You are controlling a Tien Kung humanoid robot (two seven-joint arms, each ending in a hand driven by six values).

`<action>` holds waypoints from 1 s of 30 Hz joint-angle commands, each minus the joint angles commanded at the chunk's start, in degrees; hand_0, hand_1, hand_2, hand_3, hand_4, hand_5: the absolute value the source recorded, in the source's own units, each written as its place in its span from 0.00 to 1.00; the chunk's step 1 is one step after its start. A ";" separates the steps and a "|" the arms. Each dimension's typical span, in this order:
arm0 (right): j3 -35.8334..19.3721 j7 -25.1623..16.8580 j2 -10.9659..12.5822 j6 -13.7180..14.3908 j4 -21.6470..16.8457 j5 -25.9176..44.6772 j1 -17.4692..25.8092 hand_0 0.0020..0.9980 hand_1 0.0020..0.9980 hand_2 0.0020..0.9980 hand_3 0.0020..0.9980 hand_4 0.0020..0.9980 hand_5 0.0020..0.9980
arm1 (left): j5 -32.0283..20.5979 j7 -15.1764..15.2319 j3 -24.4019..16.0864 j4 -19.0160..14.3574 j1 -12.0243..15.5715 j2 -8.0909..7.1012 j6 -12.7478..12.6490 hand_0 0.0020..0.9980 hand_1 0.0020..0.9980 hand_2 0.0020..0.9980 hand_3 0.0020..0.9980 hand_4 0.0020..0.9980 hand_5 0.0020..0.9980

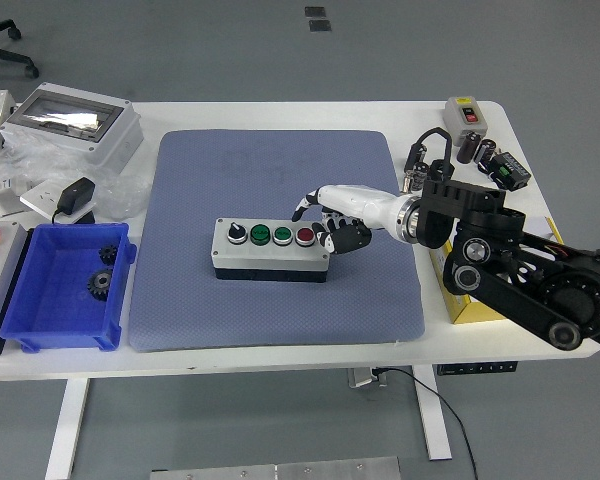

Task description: Pick up the button,place it on the desk,press the button,press the button

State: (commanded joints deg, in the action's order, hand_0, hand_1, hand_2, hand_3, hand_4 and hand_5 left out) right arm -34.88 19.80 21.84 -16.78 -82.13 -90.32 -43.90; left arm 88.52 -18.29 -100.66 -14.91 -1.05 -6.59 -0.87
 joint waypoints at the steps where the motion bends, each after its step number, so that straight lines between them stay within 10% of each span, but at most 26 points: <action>1: -0.02 0.09 0.12 -0.01 0.09 -0.14 0.22 0.08 0.16 0.21 0.80 0.18 0.03 | -0.08 0.01 0.04 0.00 0.01 0.02 -0.02 0.62 0.54 0.51 0.61 0.49 0.20; 30: -3.12 -2.04 1.53 0.55 -1.38 1.94 3.60 0.08 0.15 0.20 0.75 0.18 0.01 | -1.49 0.21 0.64 -0.02 0.31 0.25 -0.70 0.62 0.54 0.51 0.61 0.48 0.21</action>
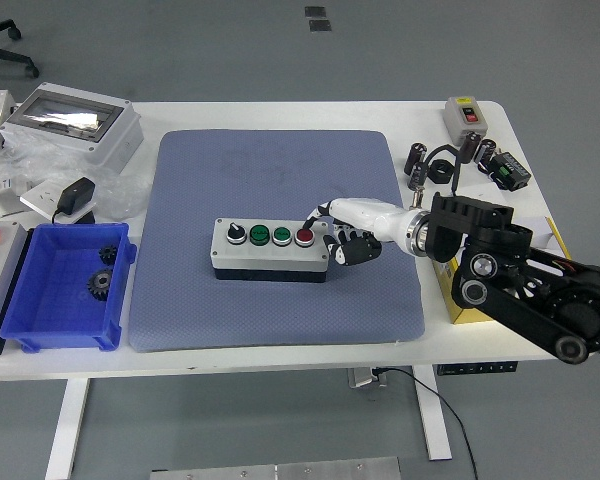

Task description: Pick up the button,place it on the desk,press the button,press the button

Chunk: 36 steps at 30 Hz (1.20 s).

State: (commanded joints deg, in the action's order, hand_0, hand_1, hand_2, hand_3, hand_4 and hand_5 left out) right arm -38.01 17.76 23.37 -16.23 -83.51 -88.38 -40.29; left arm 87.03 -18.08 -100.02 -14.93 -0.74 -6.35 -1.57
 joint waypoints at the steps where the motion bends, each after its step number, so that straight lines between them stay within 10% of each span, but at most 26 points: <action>1: -0.98 -0.57 0.11 -0.30 -0.17 0.98 0.50 0.08 0.15 0.20 0.75 0.18 0.01 | 0.01 -0.02 -0.01 -0.01 0.00 0.01 0.00 0.62 0.54 0.51 0.61 0.48 0.21; 5: -6.23 -4.57 0.07 0.52 -0.69 5.63 4.81 0.08 0.15 0.20 0.74 0.18 0.01 | 0.10 0.10 -0.12 0.04 -0.05 0.03 0.00 0.62 0.54 0.51 0.61 0.48 0.22; 13: -17.69 -15.09 -2.70 12.48 -0.41 10.50 16.24 0.09 0.15 0.20 0.73 0.20 0.01 | -0.55 0.22 0.31 0.15 0.18 0.48 -0.07 0.62 0.54 0.51 0.61 0.48 0.22; 14: -19.04 -16.51 -3.01 14.08 -0.17 11.66 17.62 0.13 0.26 0.39 0.74 0.47 0.17 | -0.59 0.25 0.34 0.17 0.21 0.52 -0.07 0.62 0.54 0.51 0.61 0.48 0.23; 19: -25.99 -25.17 -4.84 21.56 3.23 20.00 24.82 0.13 0.26 0.39 0.74 0.47 0.17 | -0.09 0.44 0.04 0.26 0.10 0.54 0.06 0.62 0.54 0.51 0.61 0.48 0.23; 20: -27.58 -27.39 -5.45 23.01 4.25 22.35 26.47 0.34 0.48 0.58 0.71 0.55 0.23 | 0.04 0.50 -0.03 0.29 0.03 0.54 0.10 0.62 0.54 0.51 0.61 0.49 0.23; 21: -29.10 -29.38 -6.23 24.26 5.29 24.42 28.03 0.34 0.48 0.58 0.71 0.55 0.23 | 0.16 0.56 -0.05 0.33 0.00 0.55 0.17 0.62 0.54 0.51 0.61 0.49 0.23; 25: -33.27 -35.37 -8.39 25.68 7.77 30.69 32.51 0.34 0.48 0.58 0.71 0.55 0.23 | 0.61 0.50 -0.14 0.34 0.12 0.57 0.35 0.62 0.54 0.51 0.61 0.49 0.23; 26: -33.78 -36.57 -8.71 25.74 8.19 31.96 33.25 0.59 0.67 0.68 0.70 0.59 0.27 | 0.76 0.48 -0.20 0.33 0.15 0.53 0.39 0.62 0.54 0.51 0.61 0.49 0.23; 36: -34.70 -41.96 -9.73 25.37 8.79 39.36 34.86 0.72 0.72 0.73 0.69 0.67 0.39 | 2.69 0.76 -1.40 0.41 -0.41 0.07 0.66 0.62 0.54 0.51 0.61 0.49 0.23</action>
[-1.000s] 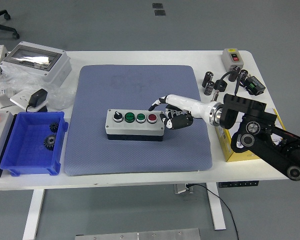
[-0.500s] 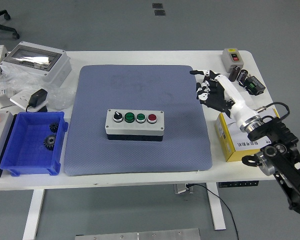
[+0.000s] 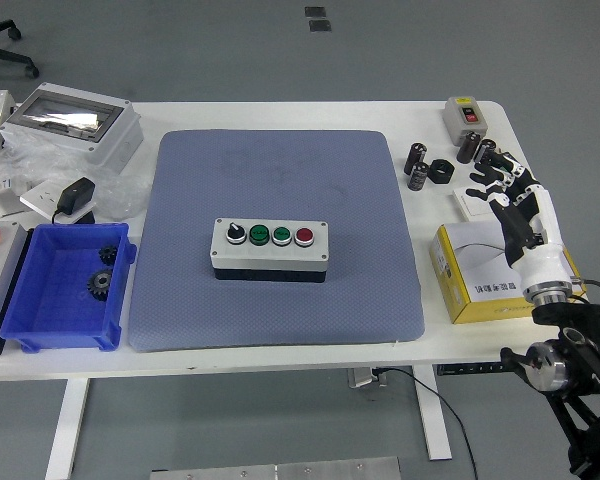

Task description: Pick up the button,place it on the desk,press the button,press the button

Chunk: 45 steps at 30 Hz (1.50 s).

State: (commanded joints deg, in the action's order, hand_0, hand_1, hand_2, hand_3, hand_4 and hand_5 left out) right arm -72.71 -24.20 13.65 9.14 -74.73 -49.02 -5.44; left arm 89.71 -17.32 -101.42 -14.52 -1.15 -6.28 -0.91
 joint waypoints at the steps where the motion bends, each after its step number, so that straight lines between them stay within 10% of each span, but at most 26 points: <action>1: 0.11 0.04 -0.05 -0.14 -0.15 0.01 -0.02 0.72 0.72 0.73 0.69 0.67 0.39 | 0.15 0.01 -0.08 0.00 -0.04 0.02 0.03 0.62 0.54 0.51 0.61 0.49 0.23; 2: 0.30 0.18 -0.08 -0.33 -0.37 -0.13 -0.06 0.75 0.74 0.75 0.69 0.72 0.51 | 0.33 0.01 -0.20 0.00 -0.10 0.04 0.06 0.62 0.54 0.51 0.61 0.48 0.23; 45: -2.32 5.72 -1.14 -0.95 -3.29 -10.36 0.87 0.85 0.80 0.80 0.76 0.78 0.61 | -1.54 0.00 0.63 -0.03 -0.93 -0.55 -0.57 0.62 0.54 0.51 0.61 0.49 0.21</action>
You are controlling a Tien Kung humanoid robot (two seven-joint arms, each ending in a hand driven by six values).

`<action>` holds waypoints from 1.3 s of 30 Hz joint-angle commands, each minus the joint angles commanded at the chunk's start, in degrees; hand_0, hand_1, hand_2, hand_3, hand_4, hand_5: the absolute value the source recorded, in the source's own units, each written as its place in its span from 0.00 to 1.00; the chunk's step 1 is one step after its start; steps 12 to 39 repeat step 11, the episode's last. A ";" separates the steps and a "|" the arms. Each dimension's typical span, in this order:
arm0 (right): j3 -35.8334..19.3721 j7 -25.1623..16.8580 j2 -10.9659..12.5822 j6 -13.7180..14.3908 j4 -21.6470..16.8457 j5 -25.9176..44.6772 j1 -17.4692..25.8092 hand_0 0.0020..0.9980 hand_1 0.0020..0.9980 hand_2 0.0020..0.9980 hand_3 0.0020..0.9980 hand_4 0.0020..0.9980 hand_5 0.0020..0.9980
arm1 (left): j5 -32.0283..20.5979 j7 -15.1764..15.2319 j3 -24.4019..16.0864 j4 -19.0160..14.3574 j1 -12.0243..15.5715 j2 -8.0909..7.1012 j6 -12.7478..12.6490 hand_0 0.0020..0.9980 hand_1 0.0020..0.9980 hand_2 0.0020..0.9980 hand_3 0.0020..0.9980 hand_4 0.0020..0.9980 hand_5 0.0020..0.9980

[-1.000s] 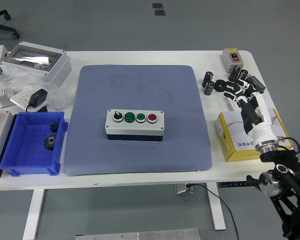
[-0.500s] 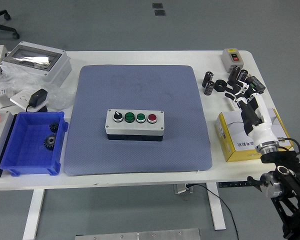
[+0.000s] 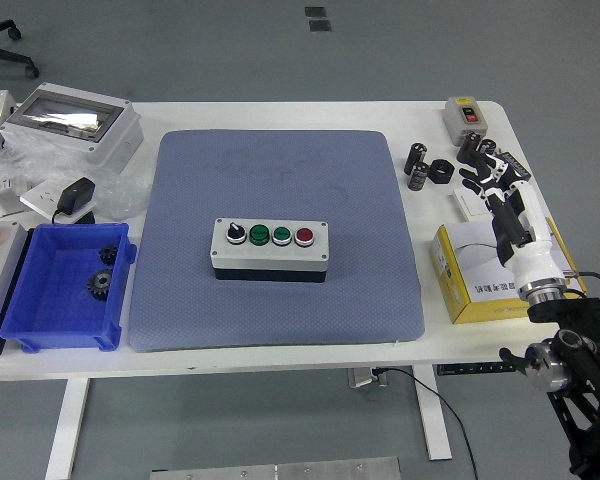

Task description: Pick up the button,place it on the desk,press the button,press the button

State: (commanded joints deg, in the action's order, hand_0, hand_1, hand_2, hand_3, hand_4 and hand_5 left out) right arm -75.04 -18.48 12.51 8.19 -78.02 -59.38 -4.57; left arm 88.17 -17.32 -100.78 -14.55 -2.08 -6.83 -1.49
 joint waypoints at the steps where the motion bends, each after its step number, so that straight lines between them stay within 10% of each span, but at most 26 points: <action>1: 0.02 0.11 0.05 0.13 -0.04 -0.09 -0.03 0.85 0.80 0.80 0.76 0.78 0.61 | 0.10 0.14 -0.07 0.07 -0.08 -0.02 0.04 0.62 0.54 0.51 0.61 0.49 0.21; 39: -1.35 1.33 0.85 1.28 -0.32 -1.35 0.11 0.85 0.80 0.80 0.76 0.78 0.60 | 1.37 2.53 -0.50 1.36 -0.19 0.56 0.89 0.62 0.54 0.51 0.61 0.49 0.20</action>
